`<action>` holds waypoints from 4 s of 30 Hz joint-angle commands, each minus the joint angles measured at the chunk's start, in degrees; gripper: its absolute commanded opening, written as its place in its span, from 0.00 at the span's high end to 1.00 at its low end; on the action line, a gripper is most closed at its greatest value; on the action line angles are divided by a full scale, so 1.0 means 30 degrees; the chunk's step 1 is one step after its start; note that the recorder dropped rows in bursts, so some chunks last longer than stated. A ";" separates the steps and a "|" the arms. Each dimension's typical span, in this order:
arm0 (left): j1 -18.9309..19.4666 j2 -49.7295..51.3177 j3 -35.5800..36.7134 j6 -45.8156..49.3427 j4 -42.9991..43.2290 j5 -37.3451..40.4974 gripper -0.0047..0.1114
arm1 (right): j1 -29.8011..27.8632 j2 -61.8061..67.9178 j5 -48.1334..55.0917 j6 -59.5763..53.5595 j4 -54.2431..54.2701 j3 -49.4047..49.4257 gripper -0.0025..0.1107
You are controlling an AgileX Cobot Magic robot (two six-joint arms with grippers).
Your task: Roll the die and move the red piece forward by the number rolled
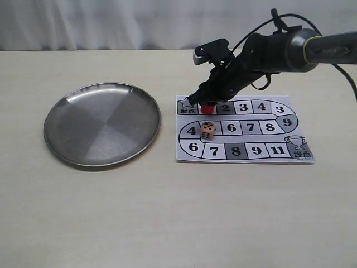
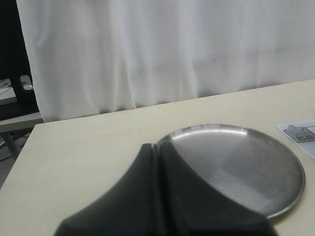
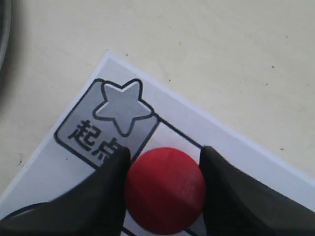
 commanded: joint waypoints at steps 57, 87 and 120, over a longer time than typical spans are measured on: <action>-0.0160 -0.0019 0.0033 -0.0017 -0.0038 -0.0183 0.96 | -0.2145 -0.0954 -0.1081 0.0604 -0.0031 0.1810 0.94; -0.0160 -0.0019 0.0033 -0.0017 -0.0038 -0.0183 0.96 | -0.3284 -0.4470 -0.0650 0.1008 -0.0143 0.1957 0.94; -0.0160 -0.0019 0.0033 -0.0017 -0.0038 -0.0183 0.96 | -0.3181 -0.4652 -0.1439 0.0978 -0.0107 0.2979 0.94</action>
